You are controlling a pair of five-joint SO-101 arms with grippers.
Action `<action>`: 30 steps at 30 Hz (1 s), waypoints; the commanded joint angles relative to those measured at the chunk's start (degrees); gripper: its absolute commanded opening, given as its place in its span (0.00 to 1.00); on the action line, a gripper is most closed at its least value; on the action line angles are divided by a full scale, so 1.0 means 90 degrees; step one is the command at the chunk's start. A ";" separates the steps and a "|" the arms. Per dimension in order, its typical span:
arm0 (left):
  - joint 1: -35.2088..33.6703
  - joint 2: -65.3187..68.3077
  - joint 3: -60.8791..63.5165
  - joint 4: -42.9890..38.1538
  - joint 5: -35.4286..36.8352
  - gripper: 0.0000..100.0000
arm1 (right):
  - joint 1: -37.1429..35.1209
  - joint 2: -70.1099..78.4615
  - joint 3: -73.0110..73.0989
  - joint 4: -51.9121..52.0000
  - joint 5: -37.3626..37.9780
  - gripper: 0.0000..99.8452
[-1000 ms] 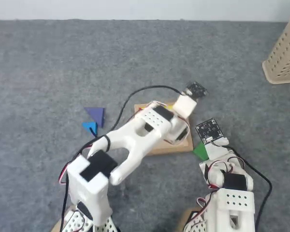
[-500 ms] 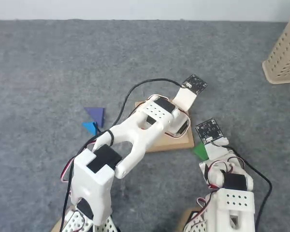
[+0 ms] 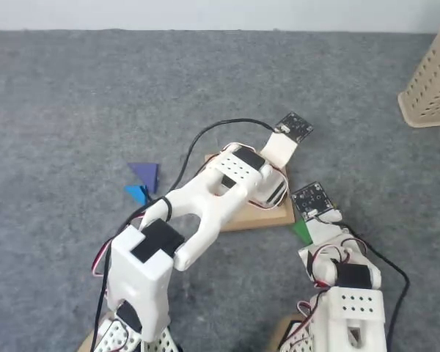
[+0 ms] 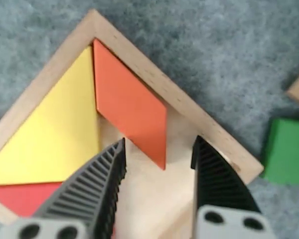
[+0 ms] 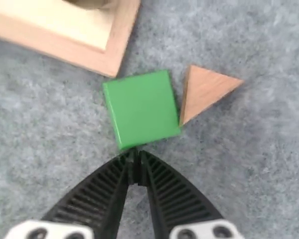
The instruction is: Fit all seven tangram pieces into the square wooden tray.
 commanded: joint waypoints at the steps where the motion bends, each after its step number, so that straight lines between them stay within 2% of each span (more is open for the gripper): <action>1: -0.0010 -0.0830 -0.0054 0.0176 0.0020 0.21 | -0.0063 -0.0171 -0.0059 0.0034 0.0117 0.01; 9: -0.1016 -0.1133 0.0151 0.0176 0.0918 0.21 | -0.0073 -0.0171 -0.0059 0.0015 0.0117 0.01; 12: -0.1289 -0.1114 0.0181 0.0156 0.1192 0.21 | -0.0357 -0.0171 -0.0049 -0.0093 0.0107 0.01; 19: -0.1094 -0.0645 0.0249 -0.0010 0.1172 0.21 | -0.1470 -0.0171 -0.0068 -0.0054 0.0107 0.01; 30: -0.0606 -0.0469 0.0093 -0.0010 0.0908 0.21 | -0.1470 -0.0171 -0.0059 -0.0054 0.0107 0.01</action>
